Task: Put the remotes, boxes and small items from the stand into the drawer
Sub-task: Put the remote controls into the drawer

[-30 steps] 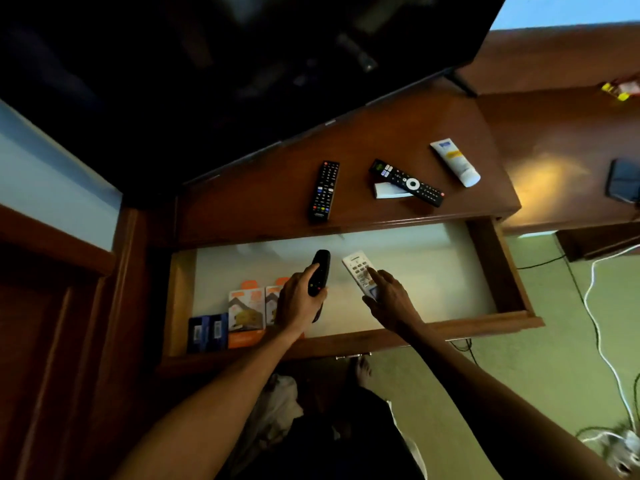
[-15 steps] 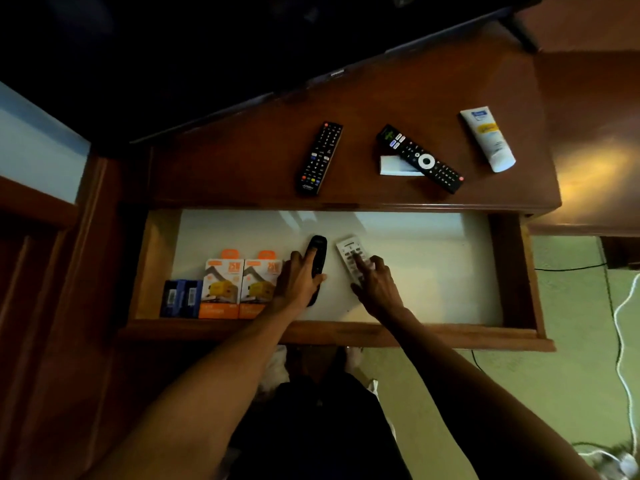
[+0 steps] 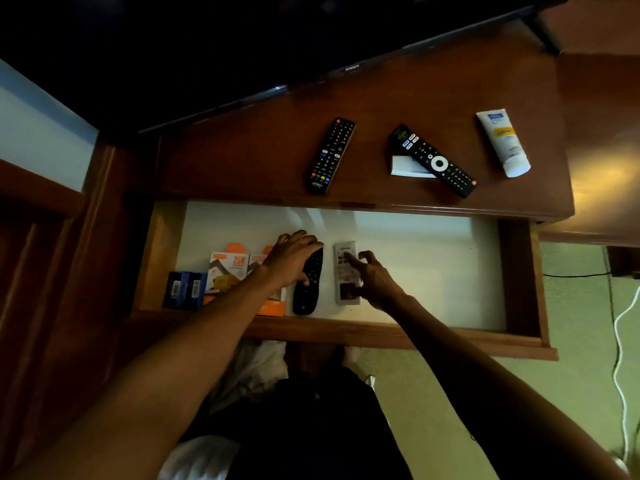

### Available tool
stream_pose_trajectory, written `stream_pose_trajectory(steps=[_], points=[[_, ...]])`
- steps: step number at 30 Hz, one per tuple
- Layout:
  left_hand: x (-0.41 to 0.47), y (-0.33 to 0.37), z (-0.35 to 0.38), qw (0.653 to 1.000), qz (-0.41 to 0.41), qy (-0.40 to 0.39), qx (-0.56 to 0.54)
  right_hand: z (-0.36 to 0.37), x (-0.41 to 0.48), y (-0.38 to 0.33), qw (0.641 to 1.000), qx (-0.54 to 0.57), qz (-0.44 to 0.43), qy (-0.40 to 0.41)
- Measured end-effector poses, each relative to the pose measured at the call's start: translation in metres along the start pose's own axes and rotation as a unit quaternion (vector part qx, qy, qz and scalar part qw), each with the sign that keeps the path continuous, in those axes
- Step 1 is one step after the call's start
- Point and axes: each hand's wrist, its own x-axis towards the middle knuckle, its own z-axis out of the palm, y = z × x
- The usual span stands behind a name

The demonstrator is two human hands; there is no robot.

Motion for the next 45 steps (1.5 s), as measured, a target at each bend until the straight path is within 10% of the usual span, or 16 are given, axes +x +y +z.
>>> stream_pose_trajectory(steps=[21, 32, 38, 45], points=[[-0.018, -0.025, 0.002, 0.998, -0.012, 0.027, -0.057, 0.04, -0.004, -0.037, 0.996, -0.082, 0.016, 0.037], [-0.004, 0.024, -0.116, 0.892, -0.019, 0.375, -0.252, -0.087, -0.024, -0.039, 0.95, 0.009, 0.019, 0.311], [0.068, 0.022, -0.158, 0.907, -0.088, 0.282, -0.301, -0.181, 0.002, -0.006, 0.925, -0.016, 0.009, 0.38], [0.112, 0.035, -0.173, 0.908, -0.169, 0.233, -0.303, -0.225, 0.039, 0.029, 0.966, -0.1, 0.021, 0.239]])
